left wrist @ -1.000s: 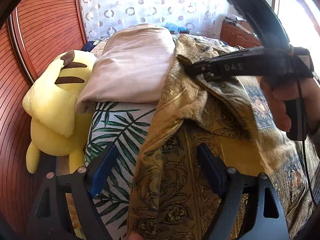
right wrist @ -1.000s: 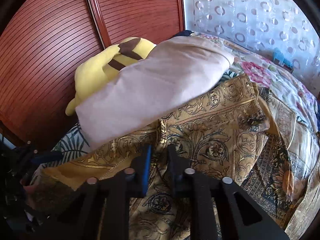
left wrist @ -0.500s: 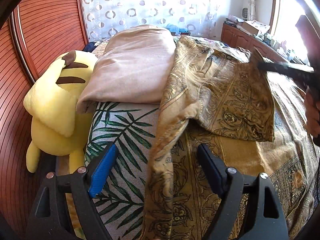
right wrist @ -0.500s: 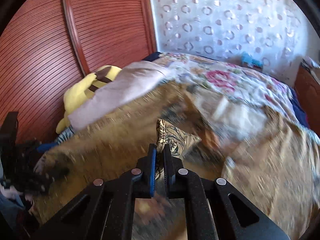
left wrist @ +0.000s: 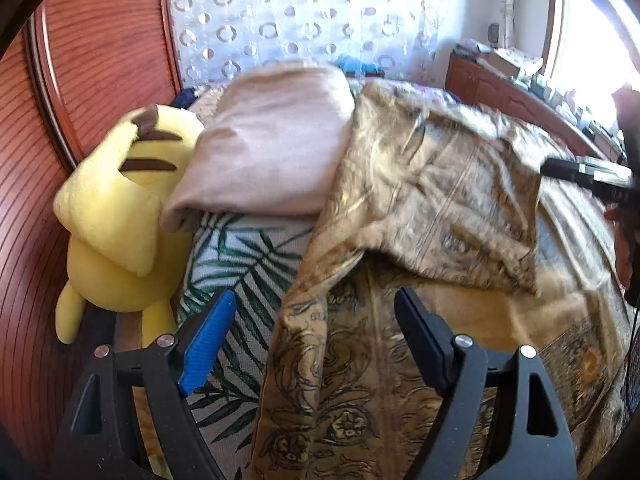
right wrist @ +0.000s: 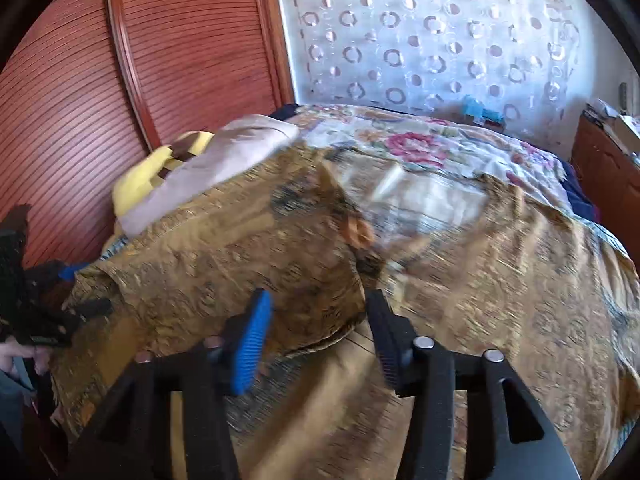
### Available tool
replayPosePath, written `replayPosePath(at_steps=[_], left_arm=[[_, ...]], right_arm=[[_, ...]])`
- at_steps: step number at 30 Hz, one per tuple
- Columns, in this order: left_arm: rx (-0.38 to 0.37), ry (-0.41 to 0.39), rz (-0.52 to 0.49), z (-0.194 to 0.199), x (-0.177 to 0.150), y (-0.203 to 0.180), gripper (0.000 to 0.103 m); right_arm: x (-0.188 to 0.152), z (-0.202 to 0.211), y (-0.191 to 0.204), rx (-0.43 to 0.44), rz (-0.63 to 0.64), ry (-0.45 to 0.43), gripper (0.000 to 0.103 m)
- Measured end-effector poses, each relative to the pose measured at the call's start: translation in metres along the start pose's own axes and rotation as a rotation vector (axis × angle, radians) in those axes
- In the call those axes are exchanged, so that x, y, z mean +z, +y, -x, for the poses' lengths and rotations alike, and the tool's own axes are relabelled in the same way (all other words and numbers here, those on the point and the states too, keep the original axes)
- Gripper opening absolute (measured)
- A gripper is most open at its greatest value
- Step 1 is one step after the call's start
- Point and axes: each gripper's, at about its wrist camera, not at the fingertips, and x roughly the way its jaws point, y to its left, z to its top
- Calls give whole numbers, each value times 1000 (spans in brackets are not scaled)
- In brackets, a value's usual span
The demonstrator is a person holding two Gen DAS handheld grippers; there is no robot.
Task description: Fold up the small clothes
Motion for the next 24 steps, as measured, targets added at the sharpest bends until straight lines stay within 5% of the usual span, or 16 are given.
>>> replayPosePath(at_steps=[7, 11, 19, 24], left_arm=[[-58, -112, -46, 30, 21, -45, 83], [-139, -95, -74, 15, 35, -82, 83], [-172, -15, -182, -31, 48, -153, 83], [-173, 24, -232, -47, 52, -181, 83]], right_arm=[[-28, 36, -25, -107, 30, 36, 53], [-46, 56, -31, -172, 54, 66, 53], [-77, 89, -59, -222, 5, 122, 53], [-80, 96, -76, -210, -68, 144, 77]])
